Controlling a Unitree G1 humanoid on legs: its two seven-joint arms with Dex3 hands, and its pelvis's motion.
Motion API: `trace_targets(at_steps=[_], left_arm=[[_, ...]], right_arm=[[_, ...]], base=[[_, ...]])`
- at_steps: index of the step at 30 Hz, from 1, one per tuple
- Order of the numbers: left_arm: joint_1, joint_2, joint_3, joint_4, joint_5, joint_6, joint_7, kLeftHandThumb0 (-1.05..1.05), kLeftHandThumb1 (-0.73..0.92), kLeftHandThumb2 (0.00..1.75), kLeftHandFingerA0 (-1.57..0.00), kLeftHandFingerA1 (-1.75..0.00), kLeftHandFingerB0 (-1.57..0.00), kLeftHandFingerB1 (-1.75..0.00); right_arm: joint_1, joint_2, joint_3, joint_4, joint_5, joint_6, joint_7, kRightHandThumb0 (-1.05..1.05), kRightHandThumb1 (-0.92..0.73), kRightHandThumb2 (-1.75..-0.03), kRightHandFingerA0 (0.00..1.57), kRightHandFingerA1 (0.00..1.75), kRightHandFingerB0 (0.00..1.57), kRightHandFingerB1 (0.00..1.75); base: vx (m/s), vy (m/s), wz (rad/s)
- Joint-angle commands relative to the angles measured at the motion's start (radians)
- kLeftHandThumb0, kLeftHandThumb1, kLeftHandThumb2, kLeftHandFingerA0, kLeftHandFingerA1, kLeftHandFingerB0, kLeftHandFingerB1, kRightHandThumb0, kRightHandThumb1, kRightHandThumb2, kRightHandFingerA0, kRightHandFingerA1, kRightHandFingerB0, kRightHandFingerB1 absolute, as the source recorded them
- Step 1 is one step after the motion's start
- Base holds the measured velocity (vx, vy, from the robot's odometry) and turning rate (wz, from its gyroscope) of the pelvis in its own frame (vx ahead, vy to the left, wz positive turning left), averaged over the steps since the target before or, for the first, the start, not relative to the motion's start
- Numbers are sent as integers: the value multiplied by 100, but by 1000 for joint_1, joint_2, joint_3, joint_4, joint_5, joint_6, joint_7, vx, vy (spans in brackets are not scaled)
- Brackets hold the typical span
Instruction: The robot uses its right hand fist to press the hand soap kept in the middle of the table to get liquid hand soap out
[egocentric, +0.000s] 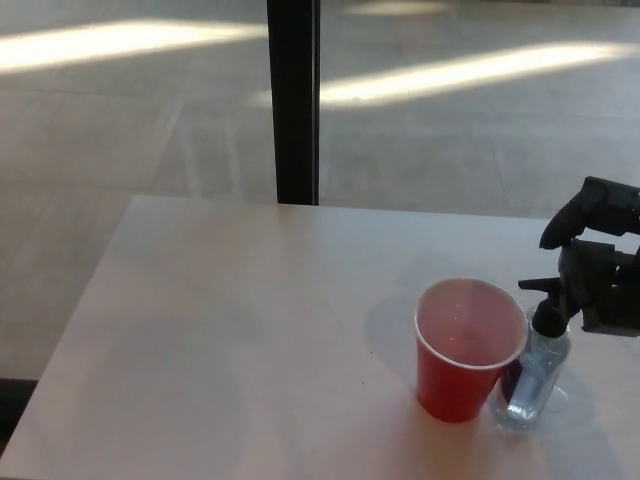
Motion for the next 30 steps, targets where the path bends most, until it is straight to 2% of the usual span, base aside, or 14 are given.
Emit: trace_targets(at_steps=[1,2,3,5,6,9,12,15,17,19,22,25,26,30], left_arm=[[1,16,6,1,-15,-12,-2,-51,63,59,-79,-76,-65,-58],[4,16,4,0,-14,-16,-7,-52,63,59,-76,-73,-67,-61],[2,14,7,-3,-17,-18,-4,-52,63,59,-79,-78,-68,-61],[-2,15,4,-5,-13,-16,4,-52,63,59,-78,-75,-69,-59],[-7,16,3,-5,-12,-6,14,-53,62,59,-79,-73,-67,-57],[-16,20,0,-2,-8,-1,19,-52,62,59,-80,-72,-67,-58],[-17,19,4,-6,-14,-7,5,-52,62,59,-75,-70,-65,-58],[-17,24,2,-8,-12,-11,-3,-52,64,59,-72,-68,-58,-55],[-21,28,3,-8,-12,-6,5,-51,63,59,-73,-69,-61,-56],[-21,29,6,-9,-15,-10,7,-51,63,59,-72,-69,-66,-57],[-22,29,4,-8,-12,-10,10,-50,64,59,-73,-68,-60,-56],[-30,30,4,-6,-12,-6,11,-51,64,59,-74,-71,-62,-57],[-30,31,3,-4,-10,-7,11,-51,63,59,-75,-68,-66,-57],[-29,29,1,1,-7,-5,14,-50,64,59,-74,-65,-63,-56]], right_arm=[[132,-7,94,80,-93,148,6,-21,-46,-131,100,175,85,161],[137,-18,100,88,-104,131,17,-20,-48,-129,97,175,80,165],[140,-25,103,90,-108,132,16,-19,-48,-130,97,175,80,165],[145,-34,105,98,-105,122,18,-18,-48,-131,98,175,81,164],[147,-42,106,126,-110,93,32,-15,-48,-134,103,175,83,155],[148,-54,110,125,-107,101,24,-15,-48,-135,103,175,84,155],[151,-64,120,119,-110,154,-4,-14,-49,-134,100,175,84,155],[154,-59,136,145,-112,181,-16,-21,-45,-135,102,175,83,158],[173,-60,148,180,-124,140,2,-17,-45,-136,106,175,83,153],[188,-62,157,205,-132,111,10,-24,-40,-138,102,175,82,163],[199,-67,163,210,-127,124,6,-23,-48,-128,103,175,84,163],[198,-45,146,240,-87,107,20,-23,-50,-125,100,175,80,165],[199,-42,150,234,-86,120,8,-24,-54,-122,98,175,77,159],[219,-26,162,237,-84,118,-7,-23,-47,-130,102,175,80,160]], base=[[0,0,0],[0,0,0],[0,0,0],[0,0,0],[0,0,0],[0,0,0],[0,0,0],[0,0,0],[0,0,0],[0,0,0],[0,0,0],[0,0,0],[0,0,0],[0,0,0]])
